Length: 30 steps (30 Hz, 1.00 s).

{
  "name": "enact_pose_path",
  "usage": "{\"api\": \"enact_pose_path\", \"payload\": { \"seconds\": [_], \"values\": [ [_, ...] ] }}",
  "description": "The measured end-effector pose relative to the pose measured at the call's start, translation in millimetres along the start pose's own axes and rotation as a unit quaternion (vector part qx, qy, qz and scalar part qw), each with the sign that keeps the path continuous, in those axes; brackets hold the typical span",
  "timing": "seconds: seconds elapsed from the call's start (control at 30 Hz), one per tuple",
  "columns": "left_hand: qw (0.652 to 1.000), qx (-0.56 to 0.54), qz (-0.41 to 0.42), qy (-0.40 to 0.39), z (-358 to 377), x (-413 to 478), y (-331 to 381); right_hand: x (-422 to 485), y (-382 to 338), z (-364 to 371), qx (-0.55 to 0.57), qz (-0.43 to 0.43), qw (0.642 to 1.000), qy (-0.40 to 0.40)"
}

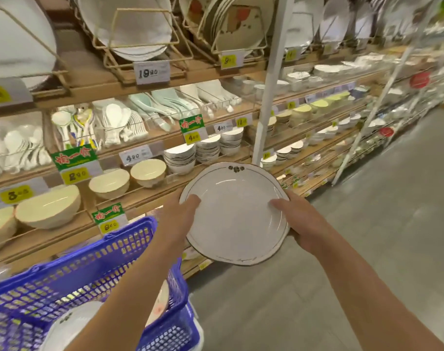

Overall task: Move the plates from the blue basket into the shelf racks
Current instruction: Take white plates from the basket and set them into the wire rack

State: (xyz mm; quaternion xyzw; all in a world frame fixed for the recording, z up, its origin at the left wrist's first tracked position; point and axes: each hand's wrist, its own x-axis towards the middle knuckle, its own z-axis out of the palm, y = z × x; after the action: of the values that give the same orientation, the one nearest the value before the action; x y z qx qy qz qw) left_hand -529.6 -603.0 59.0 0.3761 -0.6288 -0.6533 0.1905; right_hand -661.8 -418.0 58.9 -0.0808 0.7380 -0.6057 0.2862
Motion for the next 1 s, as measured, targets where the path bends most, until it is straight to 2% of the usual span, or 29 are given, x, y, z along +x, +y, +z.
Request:
{"api": "enact_pose_path", "payload": {
  "seconds": [0.23,0.47,0.73,1.0],
  "values": [
    [0.998,0.021,0.010,-0.058,74,-10,32,2,-27,-85,-0.009,-0.045,0.999,0.009],
    [0.988,0.051,0.112,-0.092,100,3,93,19,-78,-117,0.012,-0.122,0.992,0.015],
    [0.974,0.054,0.211,-0.055,86,27,161,55,-158,-104,0.004,-0.215,0.977,-0.014],
    [0.950,0.080,0.302,0.016,25,71,235,114,-255,-41,0.010,-0.333,0.937,-0.102]
  ]
}}
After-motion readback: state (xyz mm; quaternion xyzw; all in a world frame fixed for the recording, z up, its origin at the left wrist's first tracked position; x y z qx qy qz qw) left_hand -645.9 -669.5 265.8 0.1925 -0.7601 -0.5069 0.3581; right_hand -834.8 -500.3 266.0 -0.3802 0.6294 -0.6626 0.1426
